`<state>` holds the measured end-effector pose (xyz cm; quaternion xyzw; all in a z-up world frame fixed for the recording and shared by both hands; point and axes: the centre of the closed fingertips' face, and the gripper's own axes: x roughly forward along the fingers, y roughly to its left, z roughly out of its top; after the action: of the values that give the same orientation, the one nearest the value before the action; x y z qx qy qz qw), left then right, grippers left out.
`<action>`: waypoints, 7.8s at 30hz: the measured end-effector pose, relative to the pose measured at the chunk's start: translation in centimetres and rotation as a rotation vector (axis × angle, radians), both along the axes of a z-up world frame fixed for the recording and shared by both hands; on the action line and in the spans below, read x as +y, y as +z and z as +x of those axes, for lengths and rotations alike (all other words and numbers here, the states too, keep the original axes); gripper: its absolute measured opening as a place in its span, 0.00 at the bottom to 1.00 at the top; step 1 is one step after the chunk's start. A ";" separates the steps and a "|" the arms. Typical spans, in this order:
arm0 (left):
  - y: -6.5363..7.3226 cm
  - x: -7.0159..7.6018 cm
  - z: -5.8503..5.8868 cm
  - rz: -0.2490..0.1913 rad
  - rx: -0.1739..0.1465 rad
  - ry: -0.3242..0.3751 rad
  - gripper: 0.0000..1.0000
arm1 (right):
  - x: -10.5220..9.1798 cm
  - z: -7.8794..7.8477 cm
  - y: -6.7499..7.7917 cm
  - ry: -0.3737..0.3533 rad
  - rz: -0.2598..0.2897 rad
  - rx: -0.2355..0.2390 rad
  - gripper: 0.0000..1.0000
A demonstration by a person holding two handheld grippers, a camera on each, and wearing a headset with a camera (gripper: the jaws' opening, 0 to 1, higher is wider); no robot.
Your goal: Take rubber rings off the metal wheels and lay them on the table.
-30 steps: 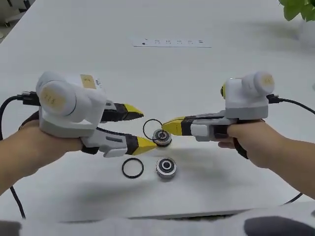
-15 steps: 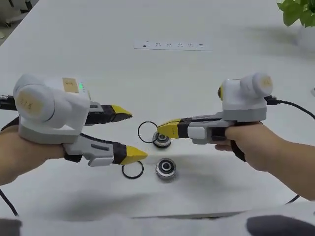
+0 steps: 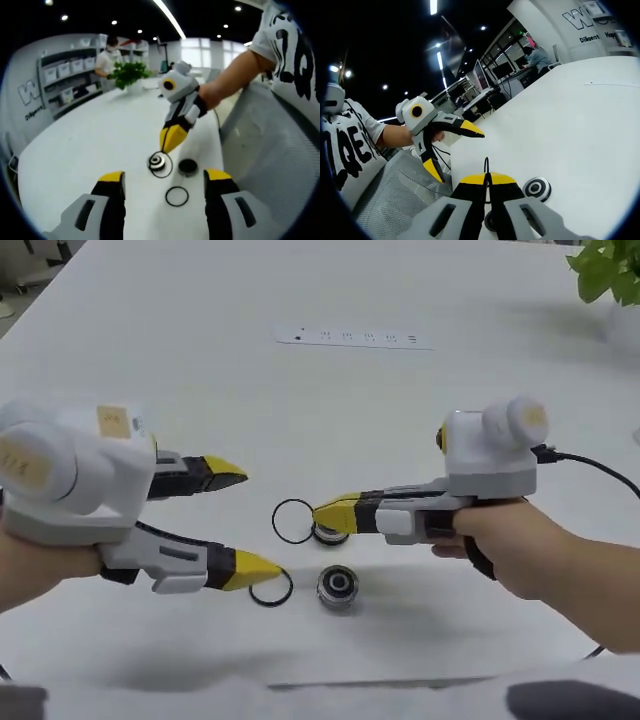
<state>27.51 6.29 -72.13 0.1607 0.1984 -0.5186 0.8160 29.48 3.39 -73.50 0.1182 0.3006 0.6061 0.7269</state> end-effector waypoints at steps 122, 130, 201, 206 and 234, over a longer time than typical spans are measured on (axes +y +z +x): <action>-3.0 1.8 -1.8 0.066 0.075 0.013 0.65 | 1.7 -3.2 -5.8 0.249 -0.285 -0.236 0.23; -2.6 1.3 -1.5 0.067 0.072 0.006 0.65 | 1.4 -1.6 -4.0 0.166 -0.216 -0.201 0.23; -4.8 -2.8 5.0 0.067 0.111 -0.001 0.50 | -5.0 3.4 -5.5 0.010 -0.282 -0.239 0.23; -5.1 -3.2 5.0 0.066 0.121 -0.007 0.48 | -4.8 3.2 -6.0 0.025 -0.286 -0.242 0.22; -6.2 -5.5 5.7 0.040 0.149 -0.028 0.32 | -4.5 3.4 -6.7 0.035 -0.281 -0.248 0.21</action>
<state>33.20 0.75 -78.38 0.1407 0.2667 -0.5363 0.7883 32.85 -1.14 -80.20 -0.0656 0.2924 0.5805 0.7571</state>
